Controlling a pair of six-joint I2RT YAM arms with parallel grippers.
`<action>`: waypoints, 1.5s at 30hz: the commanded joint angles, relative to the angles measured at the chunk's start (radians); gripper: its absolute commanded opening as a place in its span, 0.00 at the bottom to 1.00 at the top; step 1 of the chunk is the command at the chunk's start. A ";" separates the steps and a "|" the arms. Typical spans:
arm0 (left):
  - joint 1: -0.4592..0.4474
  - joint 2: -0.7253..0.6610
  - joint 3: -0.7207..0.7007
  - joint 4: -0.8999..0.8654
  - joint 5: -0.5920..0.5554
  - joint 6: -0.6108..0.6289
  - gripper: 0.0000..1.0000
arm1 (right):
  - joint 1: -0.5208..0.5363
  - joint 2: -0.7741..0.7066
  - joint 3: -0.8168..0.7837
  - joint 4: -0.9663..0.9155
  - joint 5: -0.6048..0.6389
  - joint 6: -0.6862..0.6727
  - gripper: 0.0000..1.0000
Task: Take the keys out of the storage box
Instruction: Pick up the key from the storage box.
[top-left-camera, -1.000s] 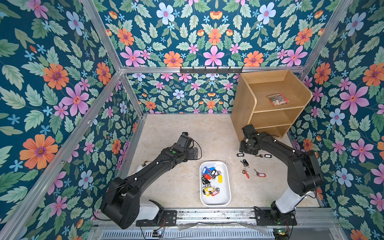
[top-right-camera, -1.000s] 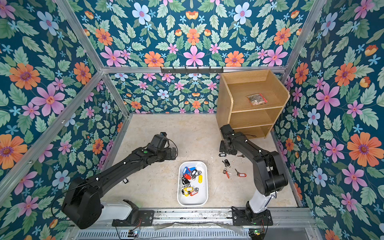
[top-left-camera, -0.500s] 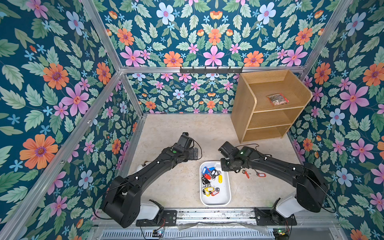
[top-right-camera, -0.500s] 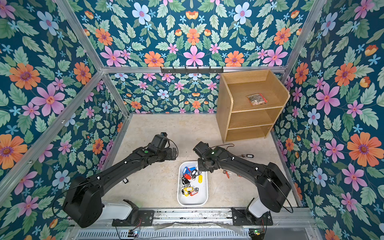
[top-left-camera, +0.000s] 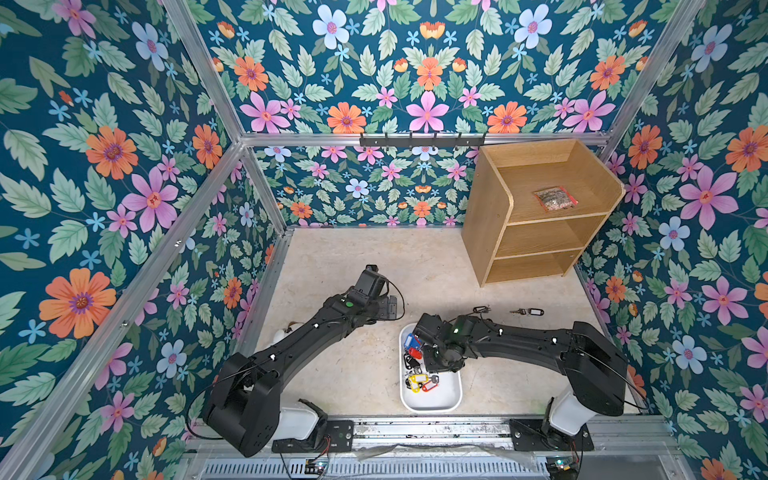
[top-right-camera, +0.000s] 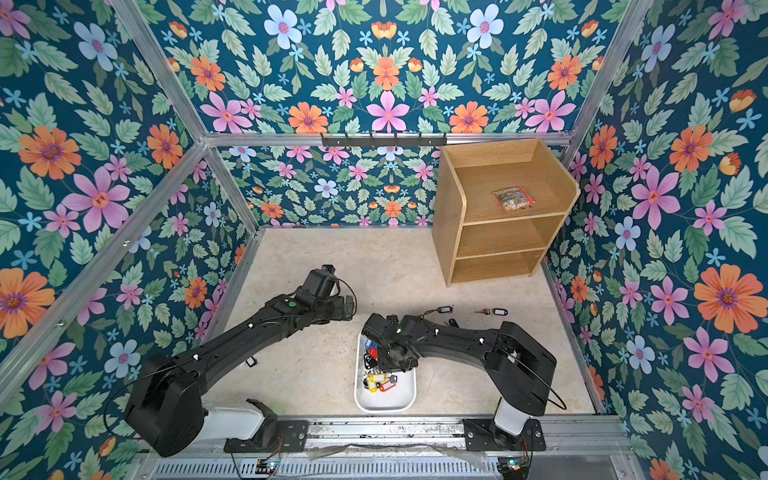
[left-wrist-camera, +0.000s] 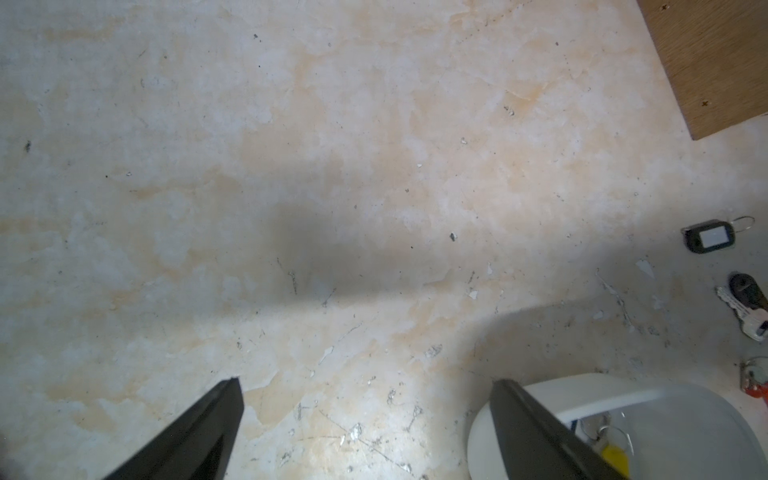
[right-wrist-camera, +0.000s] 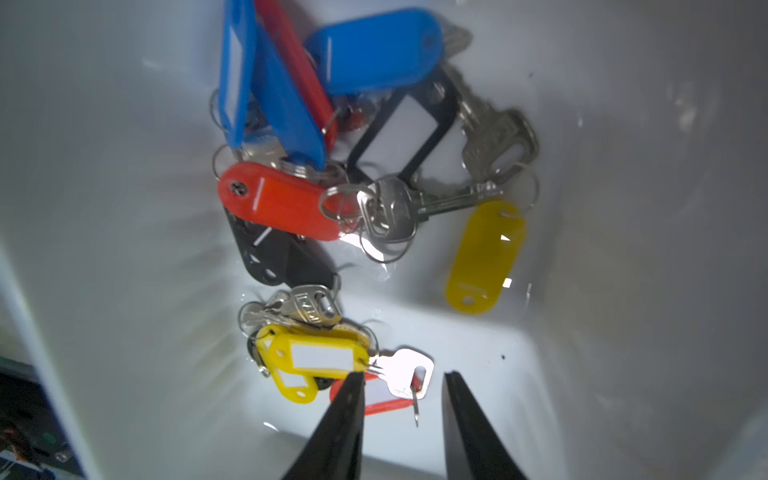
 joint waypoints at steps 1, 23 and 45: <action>-0.004 -0.008 0.005 0.002 -0.013 -0.003 0.99 | 0.009 -0.044 -0.028 0.021 -0.026 0.063 0.33; -0.010 -0.007 0.006 0.001 -0.018 -0.001 0.99 | 0.031 -0.008 -0.079 0.056 -0.090 0.077 0.30; -0.012 -0.009 0.006 0.001 -0.019 -0.002 0.99 | 0.014 -0.124 0.104 -0.209 0.104 0.066 0.00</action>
